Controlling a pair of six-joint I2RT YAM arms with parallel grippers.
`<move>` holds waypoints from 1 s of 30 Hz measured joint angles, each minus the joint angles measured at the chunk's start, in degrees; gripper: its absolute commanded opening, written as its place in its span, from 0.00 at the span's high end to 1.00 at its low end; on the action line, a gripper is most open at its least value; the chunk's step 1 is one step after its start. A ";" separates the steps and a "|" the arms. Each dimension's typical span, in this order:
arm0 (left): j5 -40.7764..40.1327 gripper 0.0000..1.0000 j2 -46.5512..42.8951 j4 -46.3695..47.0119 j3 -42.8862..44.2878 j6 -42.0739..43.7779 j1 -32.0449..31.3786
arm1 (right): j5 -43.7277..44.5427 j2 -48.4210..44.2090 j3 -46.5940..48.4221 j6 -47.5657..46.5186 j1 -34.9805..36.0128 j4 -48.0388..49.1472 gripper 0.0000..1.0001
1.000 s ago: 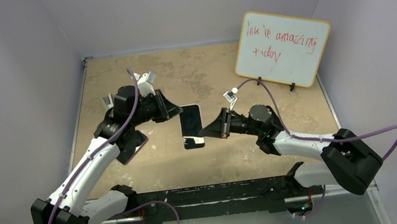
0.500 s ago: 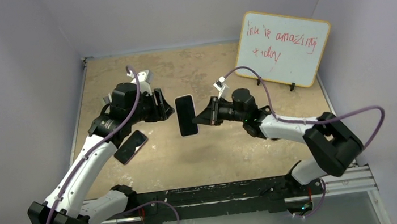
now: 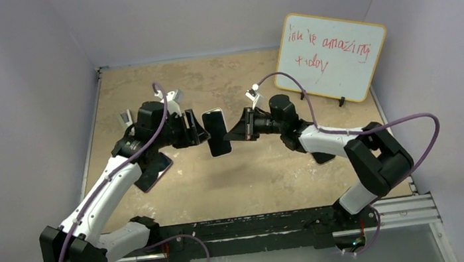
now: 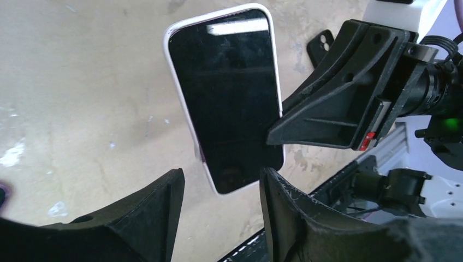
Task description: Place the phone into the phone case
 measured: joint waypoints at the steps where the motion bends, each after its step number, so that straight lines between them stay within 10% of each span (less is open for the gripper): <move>1: 1.38 0.44 0.57 1.38 -0.70 -0.85 0.31 | -0.85 -0.20 -0.02 0.66 -0.09 0.48 1.00; 20: 19.08 0.43 -2.23 28.04 -13.22 -16.70 2.25 | -10.25 -5.27 -8.44 17.51 -1.20 23.56 1.00; 25: 21.88 0.78 -2.49 35.52 -16.17 -21.40 2.25 | -11.32 -4.59 -8.74 20.17 -1.16 27.78 0.98; 30: 23.61 1.00 -3.56 40.04 -17.40 -25.53 2.23 | -11.34 -5.03 -8.92 19.69 -1.16 26.01 0.61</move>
